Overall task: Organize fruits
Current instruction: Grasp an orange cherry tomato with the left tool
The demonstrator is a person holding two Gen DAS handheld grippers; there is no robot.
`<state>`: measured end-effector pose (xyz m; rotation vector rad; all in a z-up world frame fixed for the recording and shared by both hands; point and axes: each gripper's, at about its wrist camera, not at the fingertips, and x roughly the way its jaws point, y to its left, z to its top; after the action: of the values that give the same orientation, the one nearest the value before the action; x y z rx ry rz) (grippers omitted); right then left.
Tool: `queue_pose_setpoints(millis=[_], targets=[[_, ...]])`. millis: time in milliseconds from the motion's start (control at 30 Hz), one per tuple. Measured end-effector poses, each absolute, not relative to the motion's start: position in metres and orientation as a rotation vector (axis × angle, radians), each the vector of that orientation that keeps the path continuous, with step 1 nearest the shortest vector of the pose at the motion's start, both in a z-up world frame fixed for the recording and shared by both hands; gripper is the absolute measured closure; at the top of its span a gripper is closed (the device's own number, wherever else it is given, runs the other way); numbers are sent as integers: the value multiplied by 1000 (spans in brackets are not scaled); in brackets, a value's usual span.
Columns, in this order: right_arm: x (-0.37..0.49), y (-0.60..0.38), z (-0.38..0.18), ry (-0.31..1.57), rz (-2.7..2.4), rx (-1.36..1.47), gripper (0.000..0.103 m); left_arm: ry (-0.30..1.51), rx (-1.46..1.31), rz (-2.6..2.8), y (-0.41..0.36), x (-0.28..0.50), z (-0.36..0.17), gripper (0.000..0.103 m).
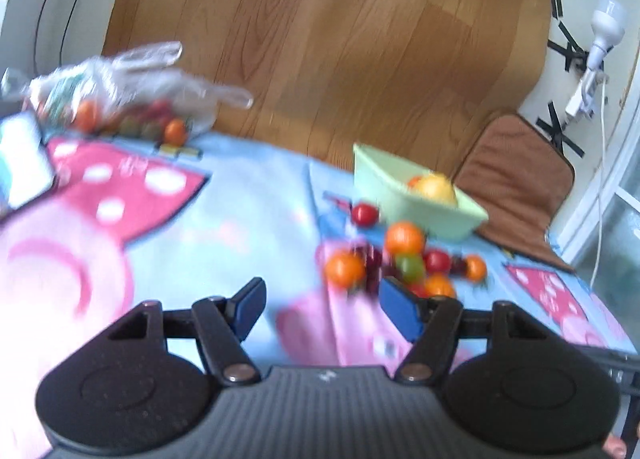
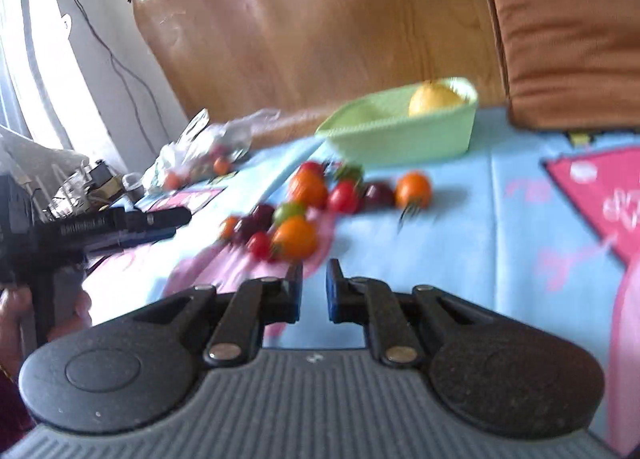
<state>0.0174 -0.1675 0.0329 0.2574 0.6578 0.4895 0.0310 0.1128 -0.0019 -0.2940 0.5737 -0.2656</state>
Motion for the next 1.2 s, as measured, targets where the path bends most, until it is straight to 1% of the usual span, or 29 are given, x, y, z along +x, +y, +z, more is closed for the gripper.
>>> queue_pose_setpoints(millis=[33, 100, 133, 167, 300, 400, 533, 600, 700, 767, 833, 867, 900, 967, 1033, 1067, 1100, 1133, 1167, 1200], targets=[[11, -163, 33, 651, 484, 231, 88, 577, -289, -261, 112, 26, -3, 43], [4, -155, 35, 623, 473, 187, 88, 509, -233, -255, 106, 18, 3, 38], [4, -152, 34, 634, 479, 192, 88, 510, -204, -247, 101, 19, 3, 38], [7, -150, 32, 652, 486, 198, 88, 530, -183, -249, 96, 21, 3, 41], [8, -136, 33, 661, 494, 150, 88, 563, -166, -250, 92, 25, 1, 42], [14, -127, 33, 659, 506, 115, 88, 585, -174, -288, 97, 36, 4, 49], [24, -107, 38, 633, 523, 28, 87, 544, -107, -363, 99, 58, 19, 53], [29, -98, 37, 619, 512, -12, 87, 517, -57, -430, 99, 68, 20, 53], [39, -89, 34, 620, 505, -46, 87, 546, 8, -544, 97, 83, 14, 51], [43, -85, 33, 617, 496, -72, 85, 575, 34, -571, 95, 89, 7, 51], [48, -83, 32, 616, 488, -90, 75, 617, 5, -610, 97, 98, 3, 50], [51, -82, 31, 621, 488, -94, 74, 618, -3, -623, 97, 100, 3, 50], [55, -81, 30, 631, 487, -99, 70, 614, 5, -623, 96, 102, 3, 50], [62, -77, 28, 660, 486, -100, 69, 630, 4, -629, 93, 106, 2, 49], [67, -78, 27, 672, 482, -83, 67, 627, -9, -630, 92, 107, 1, 52], [69, -80, 27, 676, 483, -69, 68, 622, -8, -625, 91, 106, 1, 53], [70, -82, 27, 677, 480, -56, 73, 612, 0, -617, 90, 104, 1, 54], [70, -86, 27, 677, 472, -43, 82, 602, 8, -605, 90, 101, 2, 56], [68, -88, 27, 680, 470, -36, 84, 591, 14, -597, 89, 96, 3, 65], [65, -92, 27, 683, 468, -22, 90, 586, 23, -575, 89, 90, 3, 74]])
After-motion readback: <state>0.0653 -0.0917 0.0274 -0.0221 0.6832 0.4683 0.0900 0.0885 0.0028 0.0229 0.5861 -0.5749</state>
